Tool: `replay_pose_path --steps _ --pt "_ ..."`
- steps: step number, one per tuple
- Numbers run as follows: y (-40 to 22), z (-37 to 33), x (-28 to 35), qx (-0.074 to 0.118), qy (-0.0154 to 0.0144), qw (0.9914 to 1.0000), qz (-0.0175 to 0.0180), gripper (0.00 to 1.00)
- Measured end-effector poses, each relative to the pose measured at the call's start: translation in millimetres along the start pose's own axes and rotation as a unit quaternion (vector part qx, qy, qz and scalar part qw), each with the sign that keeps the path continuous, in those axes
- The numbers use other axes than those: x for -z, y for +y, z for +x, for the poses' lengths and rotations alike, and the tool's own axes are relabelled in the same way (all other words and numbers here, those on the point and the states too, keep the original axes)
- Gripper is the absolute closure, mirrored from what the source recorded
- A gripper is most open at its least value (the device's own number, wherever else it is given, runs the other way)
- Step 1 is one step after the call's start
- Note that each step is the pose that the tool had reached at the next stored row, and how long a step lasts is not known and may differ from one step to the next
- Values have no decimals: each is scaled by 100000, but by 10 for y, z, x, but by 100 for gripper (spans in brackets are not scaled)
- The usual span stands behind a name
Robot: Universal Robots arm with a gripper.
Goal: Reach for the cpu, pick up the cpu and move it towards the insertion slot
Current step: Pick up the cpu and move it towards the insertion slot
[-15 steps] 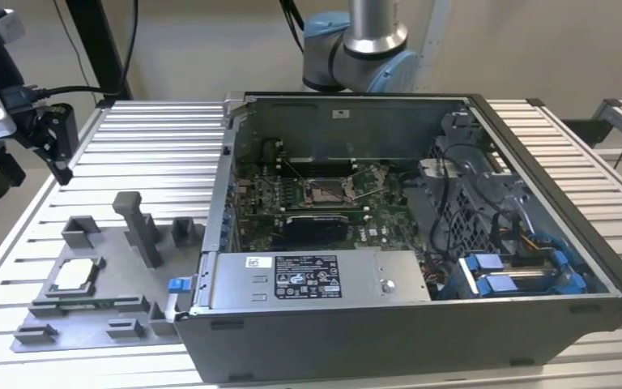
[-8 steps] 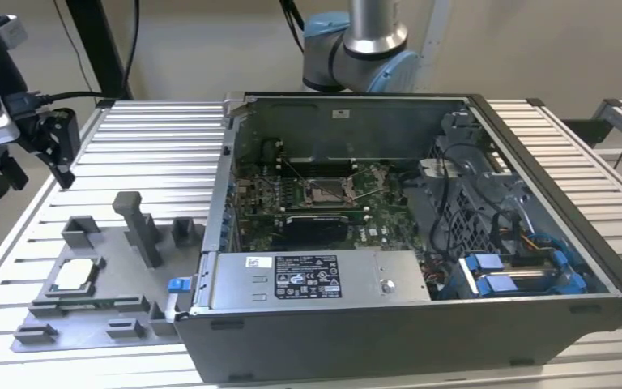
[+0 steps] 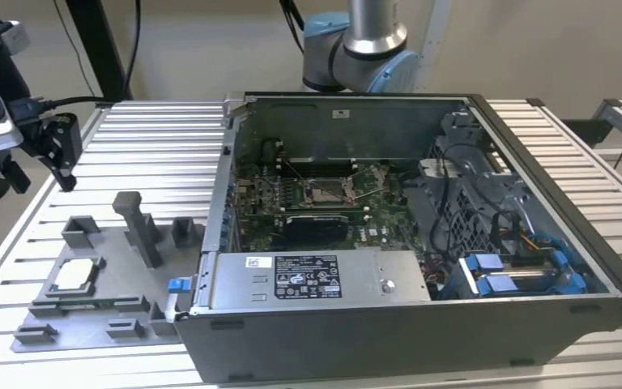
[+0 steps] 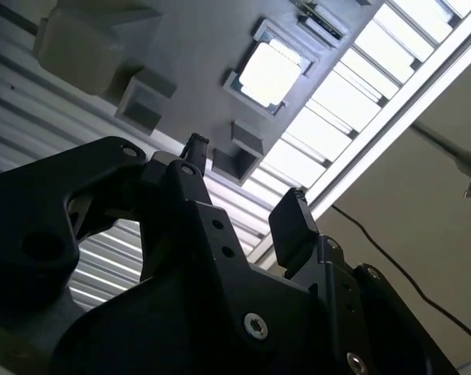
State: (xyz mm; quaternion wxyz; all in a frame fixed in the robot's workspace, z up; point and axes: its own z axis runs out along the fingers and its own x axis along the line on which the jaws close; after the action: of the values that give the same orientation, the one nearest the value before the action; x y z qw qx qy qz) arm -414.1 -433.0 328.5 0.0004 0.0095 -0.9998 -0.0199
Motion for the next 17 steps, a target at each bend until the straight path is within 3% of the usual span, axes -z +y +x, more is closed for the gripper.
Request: replay_pose_path --steps 17 --pt "-8 1 -77 -34 -18 100000 8 0"
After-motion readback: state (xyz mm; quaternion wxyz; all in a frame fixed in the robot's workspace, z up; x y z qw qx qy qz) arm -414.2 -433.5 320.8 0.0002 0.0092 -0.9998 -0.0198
